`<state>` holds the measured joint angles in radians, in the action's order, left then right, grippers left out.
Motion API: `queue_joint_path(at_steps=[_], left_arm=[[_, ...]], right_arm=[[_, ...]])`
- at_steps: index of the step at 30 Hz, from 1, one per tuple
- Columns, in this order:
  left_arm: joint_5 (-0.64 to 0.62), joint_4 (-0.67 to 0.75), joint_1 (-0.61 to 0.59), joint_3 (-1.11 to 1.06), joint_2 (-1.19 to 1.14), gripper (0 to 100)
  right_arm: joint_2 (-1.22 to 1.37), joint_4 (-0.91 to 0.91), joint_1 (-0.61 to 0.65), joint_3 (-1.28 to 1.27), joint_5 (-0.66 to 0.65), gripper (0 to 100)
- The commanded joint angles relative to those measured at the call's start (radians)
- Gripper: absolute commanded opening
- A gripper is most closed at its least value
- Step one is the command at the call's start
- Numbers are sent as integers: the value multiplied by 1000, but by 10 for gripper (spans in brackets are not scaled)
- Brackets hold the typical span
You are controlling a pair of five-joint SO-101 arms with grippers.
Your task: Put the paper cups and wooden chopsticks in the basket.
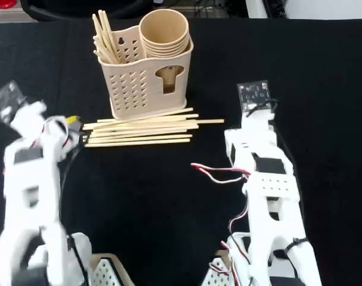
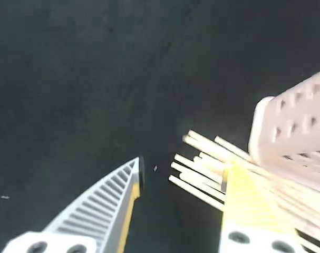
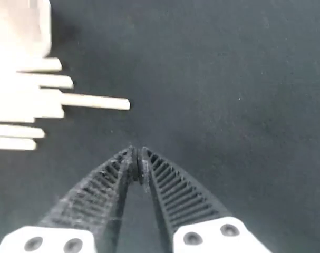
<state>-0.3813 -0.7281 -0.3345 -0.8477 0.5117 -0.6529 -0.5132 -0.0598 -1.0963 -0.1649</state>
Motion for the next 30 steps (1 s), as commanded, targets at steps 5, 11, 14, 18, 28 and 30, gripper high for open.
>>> queue_joint_path(at_steps=[5, 11, 14, 18, 28, 30], left_arm=[[-23, -86, 47, 443, -489, 253], [-23, -293, 45, 690, -707, 249], [-25, -374, 50, 785, -799, 249], [-17, -471, 76, 900, -907, 249], [81, -658, 91, 1055, -1040, 248], [104, -669, 94, 1050, -1039, 248]], right_arm=[[-19, 198, -17, -119, 26, 14], [-19, 308, -38, -180, 26, 13], [-19, 310, -37, -182, 26, 13], [-18, 310, -37, -182, 26, 13], [-16, 310, -35, -183, 26, 13], [-16, 310, -35, -183, 26, 13]])
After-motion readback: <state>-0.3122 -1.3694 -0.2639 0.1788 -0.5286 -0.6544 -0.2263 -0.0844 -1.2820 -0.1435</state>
